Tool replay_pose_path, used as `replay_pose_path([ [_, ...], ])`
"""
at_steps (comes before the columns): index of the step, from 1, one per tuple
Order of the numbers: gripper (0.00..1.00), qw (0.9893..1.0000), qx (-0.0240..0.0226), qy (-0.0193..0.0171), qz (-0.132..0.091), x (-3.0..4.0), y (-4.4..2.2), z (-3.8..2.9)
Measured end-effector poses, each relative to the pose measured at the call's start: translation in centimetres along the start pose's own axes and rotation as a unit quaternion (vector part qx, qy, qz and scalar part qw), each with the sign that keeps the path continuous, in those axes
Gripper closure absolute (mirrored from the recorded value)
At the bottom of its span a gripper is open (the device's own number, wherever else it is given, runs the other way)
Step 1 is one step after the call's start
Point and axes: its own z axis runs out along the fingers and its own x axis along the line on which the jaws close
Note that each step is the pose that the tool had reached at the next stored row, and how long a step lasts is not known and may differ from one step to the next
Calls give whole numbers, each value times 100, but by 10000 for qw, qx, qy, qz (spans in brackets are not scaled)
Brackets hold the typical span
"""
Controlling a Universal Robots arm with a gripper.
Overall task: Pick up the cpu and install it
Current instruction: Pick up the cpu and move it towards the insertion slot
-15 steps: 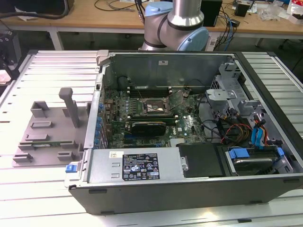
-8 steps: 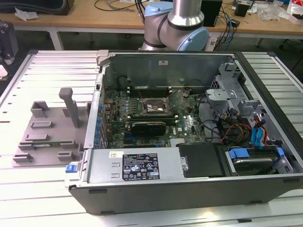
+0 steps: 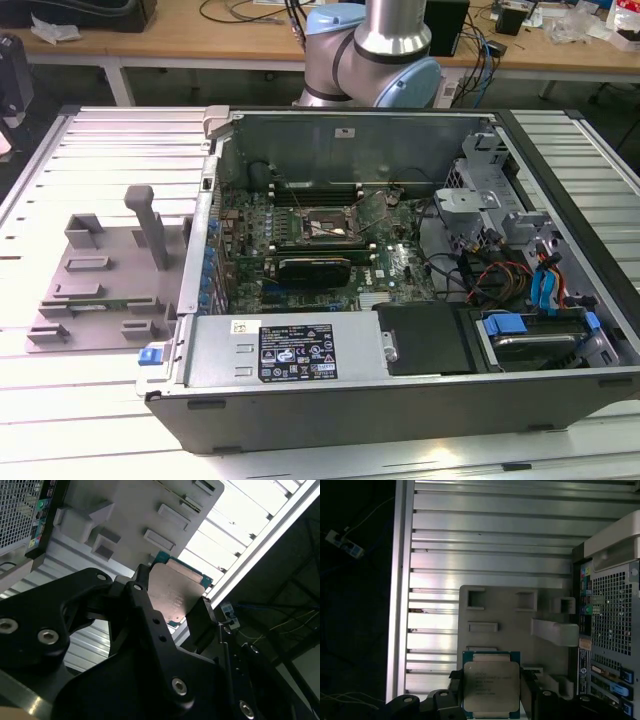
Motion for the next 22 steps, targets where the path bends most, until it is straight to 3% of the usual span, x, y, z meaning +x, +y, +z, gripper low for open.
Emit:
replay_pose_path([
  [3, 46, 10000, 0, -1, 0, -40, -2, 2],
  [11, 46, 10000, -1, -1, 0, -308, -12, 5],
  [15, 46, 10000, 0, -1, 0, -400, -15, 6],
  [22, 46, 10000, 0, -1, 0, -675, -25, 10],
])
